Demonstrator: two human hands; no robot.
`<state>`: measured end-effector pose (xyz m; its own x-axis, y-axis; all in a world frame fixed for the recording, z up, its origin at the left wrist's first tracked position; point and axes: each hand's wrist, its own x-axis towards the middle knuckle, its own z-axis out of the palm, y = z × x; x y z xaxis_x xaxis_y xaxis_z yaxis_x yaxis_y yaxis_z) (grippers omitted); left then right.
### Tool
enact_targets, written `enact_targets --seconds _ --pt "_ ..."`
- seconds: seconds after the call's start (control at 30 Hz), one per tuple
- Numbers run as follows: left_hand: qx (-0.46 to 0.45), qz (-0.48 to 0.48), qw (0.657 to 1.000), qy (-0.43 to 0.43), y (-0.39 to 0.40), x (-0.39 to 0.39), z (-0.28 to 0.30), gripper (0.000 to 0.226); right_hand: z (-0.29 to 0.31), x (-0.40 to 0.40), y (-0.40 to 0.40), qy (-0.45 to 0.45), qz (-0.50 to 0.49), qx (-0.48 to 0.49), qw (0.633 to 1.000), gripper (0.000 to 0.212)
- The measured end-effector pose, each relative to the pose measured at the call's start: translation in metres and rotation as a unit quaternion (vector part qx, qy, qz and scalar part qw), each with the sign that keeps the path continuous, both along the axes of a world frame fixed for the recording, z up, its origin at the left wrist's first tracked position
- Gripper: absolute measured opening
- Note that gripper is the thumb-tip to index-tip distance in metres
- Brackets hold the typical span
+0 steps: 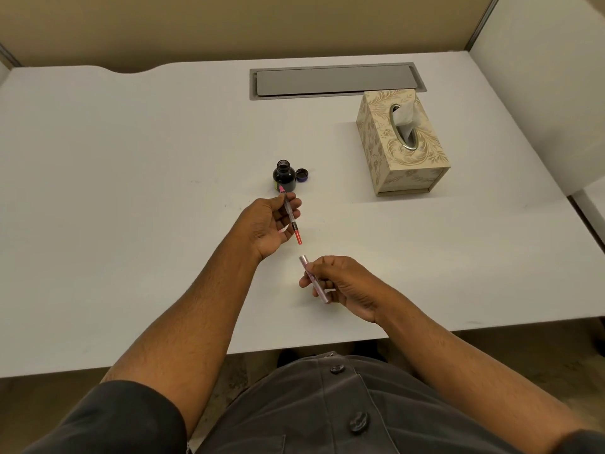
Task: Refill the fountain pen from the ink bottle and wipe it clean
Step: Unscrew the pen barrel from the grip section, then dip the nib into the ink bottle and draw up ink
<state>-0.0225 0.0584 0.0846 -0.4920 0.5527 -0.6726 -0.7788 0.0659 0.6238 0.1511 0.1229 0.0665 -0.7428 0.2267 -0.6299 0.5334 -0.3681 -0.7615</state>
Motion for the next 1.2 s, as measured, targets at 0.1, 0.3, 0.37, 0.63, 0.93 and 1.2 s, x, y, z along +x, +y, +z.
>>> enact_targets --seconds 0.1,0.3,0.37,0.63,0.93,1.2 --pt "0.002 0.002 1.000 0.002 -0.002 -0.003 0.001 0.020 -0.007 0.001 0.011 -0.019 -0.027 0.045 0.998 0.023" --pt "-0.015 -0.016 1.000 -0.003 -0.005 0.006 -0.003 0.020 -0.033 -0.018 0.046 -0.085 -0.084 0.338 0.933 0.025" --pt "-0.019 -0.019 1.000 -0.005 -0.006 0.010 -0.005 0.020 -0.039 -0.028 0.056 -0.091 -0.067 0.417 0.902 0.021" --pt "-0.028 -0.024 0.999 -0.005 -0.010 0.016 -0.006 0.020 -0.047 -0.066 0.080 -0.130 0.005 0.540 0.831 0.026" --pt "-0.030 -0.023 0.999 -0.002 -0.012 0.019 -0.008 0.019 -0.053 -0.062 0.082 -0.120 -0.023 0.523 0.843 0.033" --pt "-0.026 -0.025 0.999 0.001 -0.011 0.020 -0.007 0.019 -0.037 -0.037 0.054 -0.128 -0.041 0.605 0.785 0.049"
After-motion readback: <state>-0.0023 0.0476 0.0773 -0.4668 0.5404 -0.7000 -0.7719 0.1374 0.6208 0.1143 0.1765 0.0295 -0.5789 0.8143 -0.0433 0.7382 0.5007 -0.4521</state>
